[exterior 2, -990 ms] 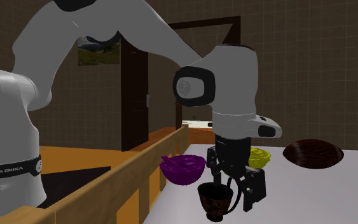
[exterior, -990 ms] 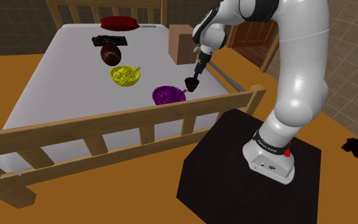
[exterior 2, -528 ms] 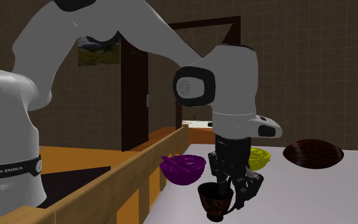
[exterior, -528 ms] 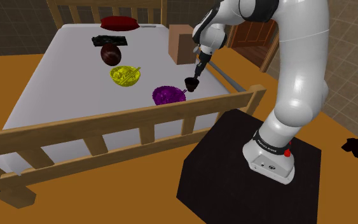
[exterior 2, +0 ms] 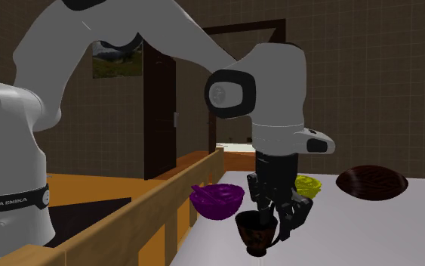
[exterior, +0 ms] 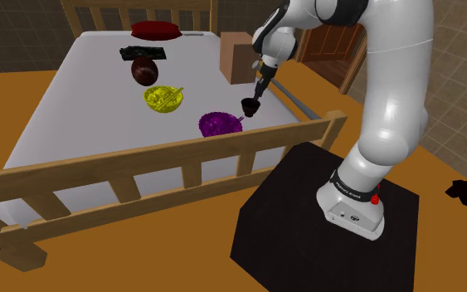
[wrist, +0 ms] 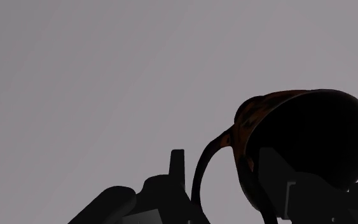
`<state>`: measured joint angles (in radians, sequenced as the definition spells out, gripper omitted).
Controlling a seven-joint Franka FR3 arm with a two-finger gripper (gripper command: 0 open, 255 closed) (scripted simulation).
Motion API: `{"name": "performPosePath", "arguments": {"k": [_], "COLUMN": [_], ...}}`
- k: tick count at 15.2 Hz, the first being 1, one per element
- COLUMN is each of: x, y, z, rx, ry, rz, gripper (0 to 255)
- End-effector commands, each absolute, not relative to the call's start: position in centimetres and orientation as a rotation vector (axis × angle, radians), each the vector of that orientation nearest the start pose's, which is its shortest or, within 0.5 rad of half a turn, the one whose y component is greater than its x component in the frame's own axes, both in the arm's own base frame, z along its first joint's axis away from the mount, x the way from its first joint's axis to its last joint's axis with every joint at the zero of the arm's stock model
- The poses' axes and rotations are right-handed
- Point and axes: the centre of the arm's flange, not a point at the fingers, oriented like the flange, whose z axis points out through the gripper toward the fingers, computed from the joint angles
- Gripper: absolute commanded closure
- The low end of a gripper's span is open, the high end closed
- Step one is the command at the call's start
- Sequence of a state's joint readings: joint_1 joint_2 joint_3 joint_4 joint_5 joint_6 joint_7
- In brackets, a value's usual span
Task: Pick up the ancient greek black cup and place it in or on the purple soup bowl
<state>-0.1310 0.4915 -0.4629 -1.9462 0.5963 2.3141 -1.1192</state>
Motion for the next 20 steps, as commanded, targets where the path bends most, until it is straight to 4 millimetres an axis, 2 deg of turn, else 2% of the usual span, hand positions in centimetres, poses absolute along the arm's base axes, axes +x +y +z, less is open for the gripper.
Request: {"name": "performPosePath", "arguments": {"k": [1,20], "x": [52.2,52.2], "y": [-32.5,-32.5], "z": [25.6,35.6], "rx": [-2.961,-2.961], "ry": [-0.22,-0.22], "rz": [-0.203,-0.203], "gripper": [255,255]}}
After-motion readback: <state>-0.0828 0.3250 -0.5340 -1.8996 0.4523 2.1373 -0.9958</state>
